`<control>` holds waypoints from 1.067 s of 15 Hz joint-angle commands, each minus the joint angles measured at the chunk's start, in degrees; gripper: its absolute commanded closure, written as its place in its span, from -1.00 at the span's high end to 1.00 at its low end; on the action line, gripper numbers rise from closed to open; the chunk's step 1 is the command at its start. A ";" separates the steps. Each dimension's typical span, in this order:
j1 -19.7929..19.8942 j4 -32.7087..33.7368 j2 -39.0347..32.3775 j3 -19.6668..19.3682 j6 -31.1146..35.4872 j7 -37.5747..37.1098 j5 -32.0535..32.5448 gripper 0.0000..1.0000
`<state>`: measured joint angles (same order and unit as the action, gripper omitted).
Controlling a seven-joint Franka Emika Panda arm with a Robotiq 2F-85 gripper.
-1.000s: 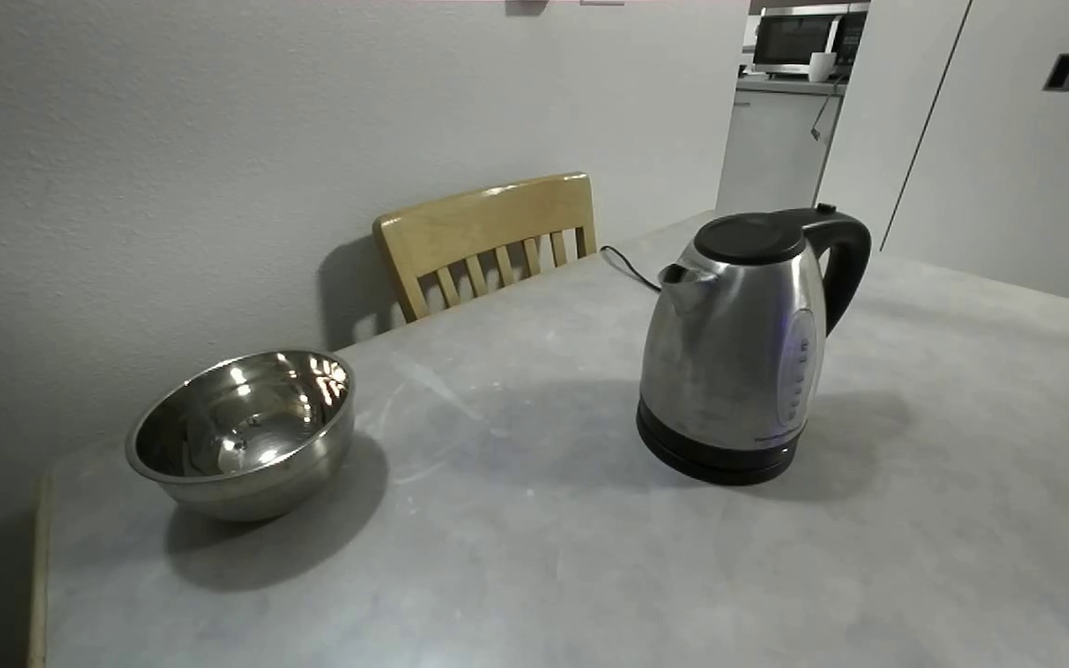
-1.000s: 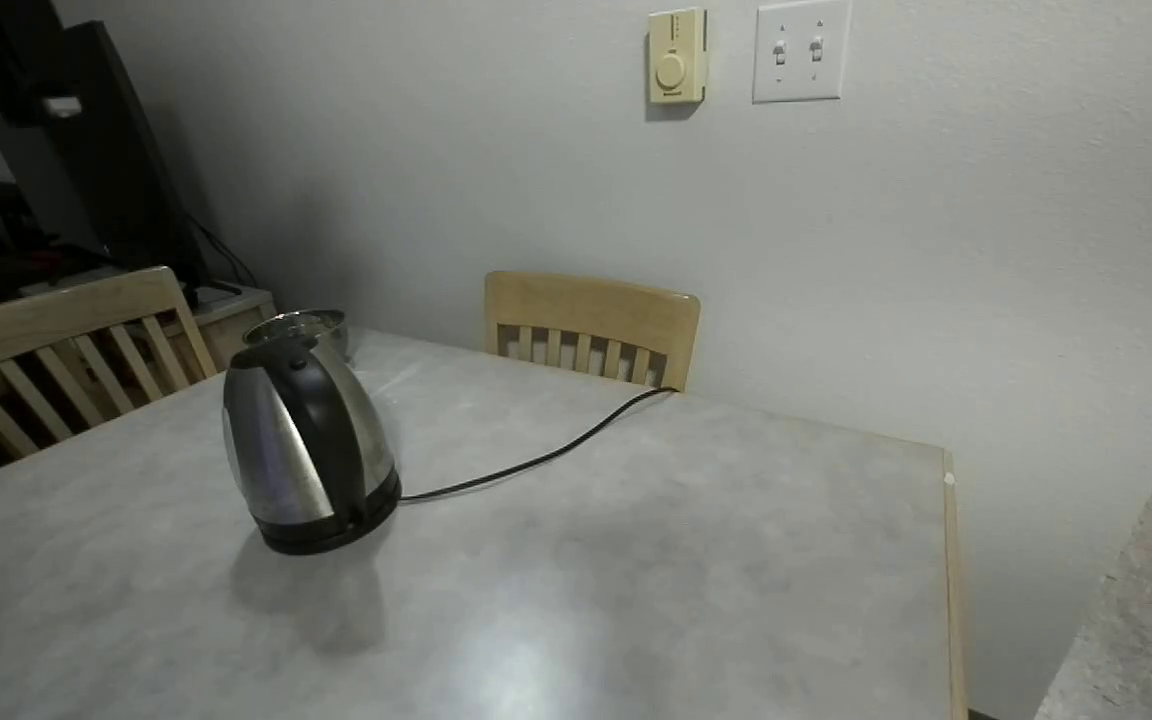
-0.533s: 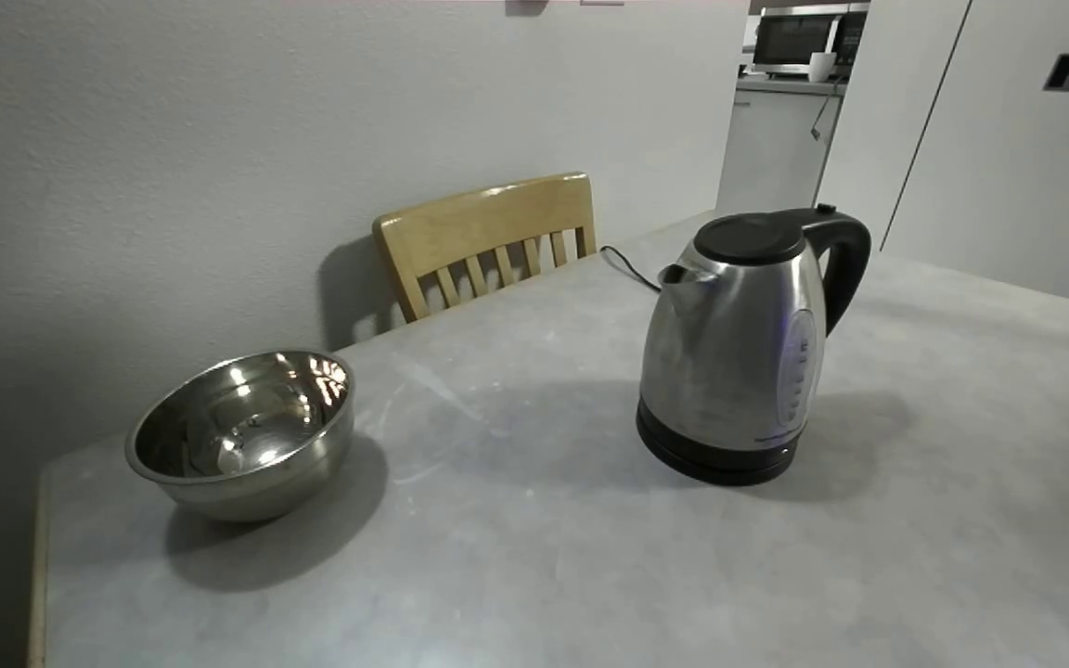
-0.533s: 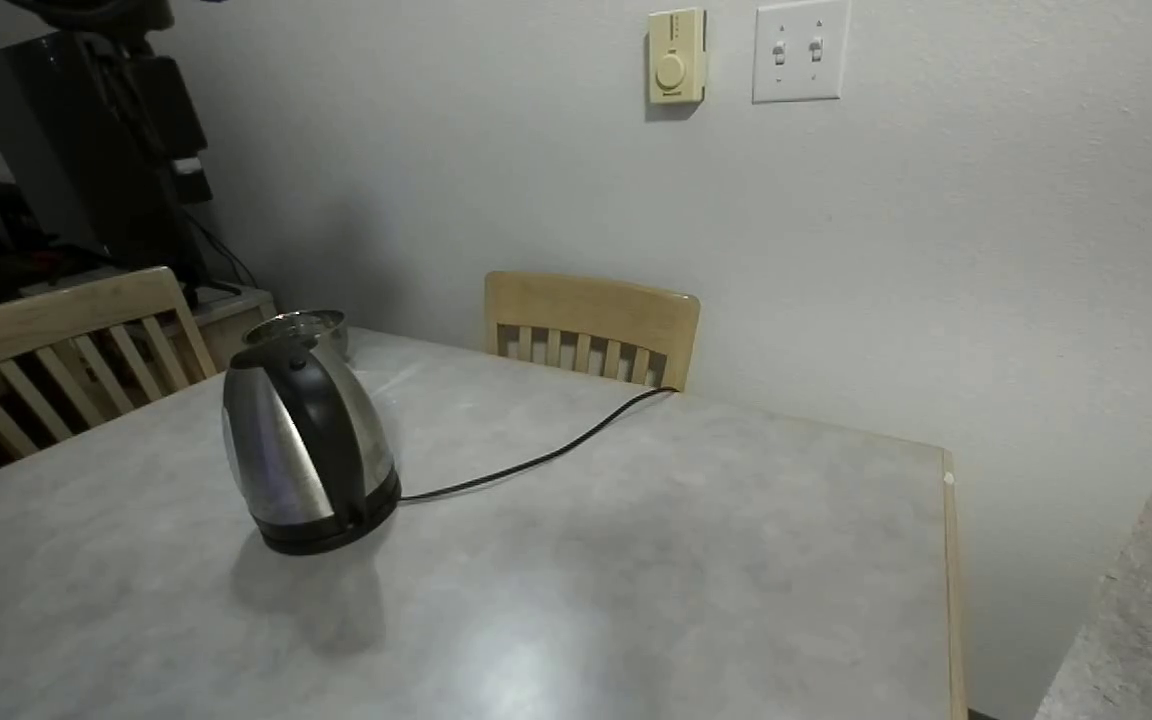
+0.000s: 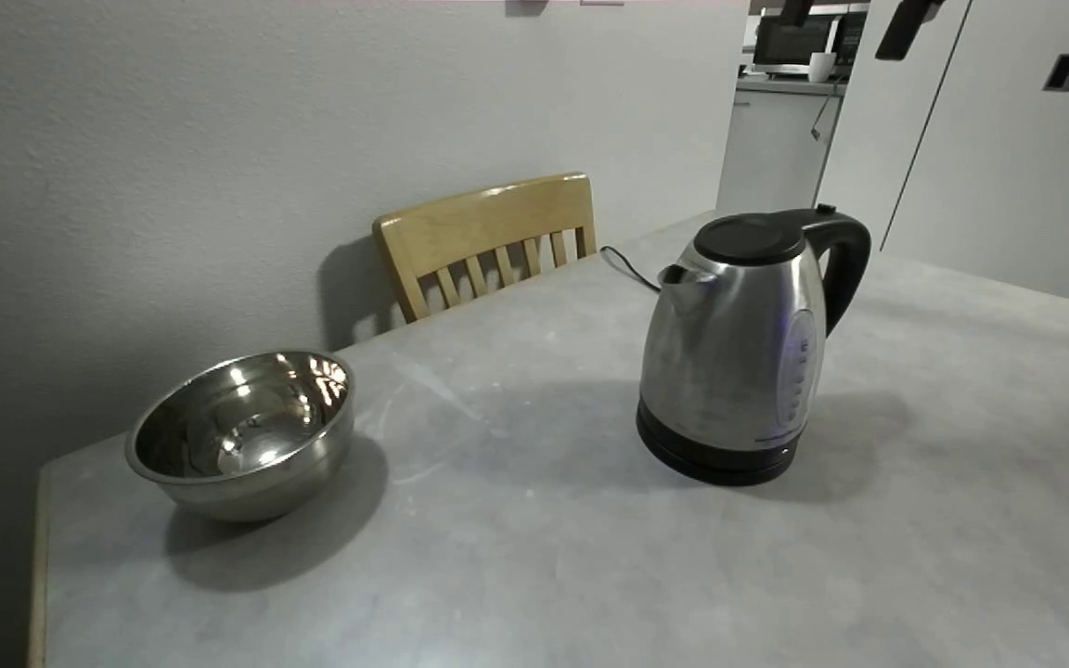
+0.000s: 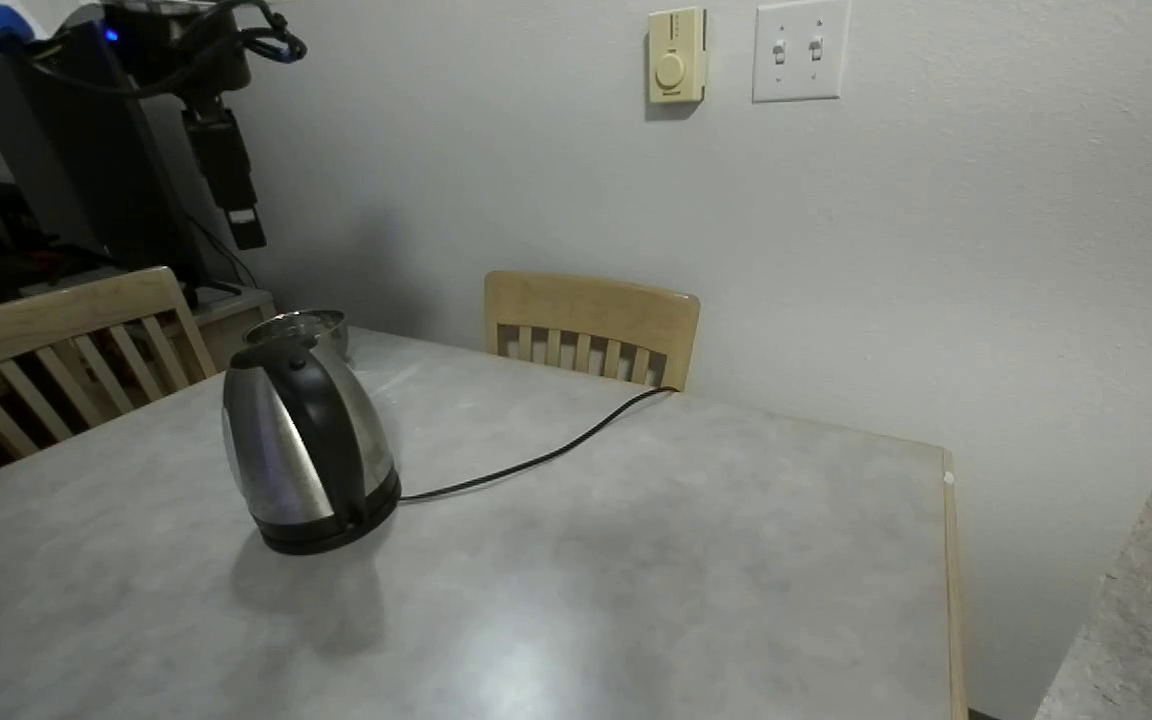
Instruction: Press the button on the kettle to open the lid
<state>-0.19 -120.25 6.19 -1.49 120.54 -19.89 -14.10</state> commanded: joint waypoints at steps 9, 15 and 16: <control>2.70 1.87 -4.68 -1.67 -2.30 -14.45 -5.32 -0.06; 2.80 2.77 -6.75 -1.74 -2.60 -23.62 -1.80 -0.90; 2.84 2.78 -6.90 -1.80 -2.41 -27.33 -0.68 -0.97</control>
<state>1.86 -119.53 1.11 -3.29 119.79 -40.65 -17.25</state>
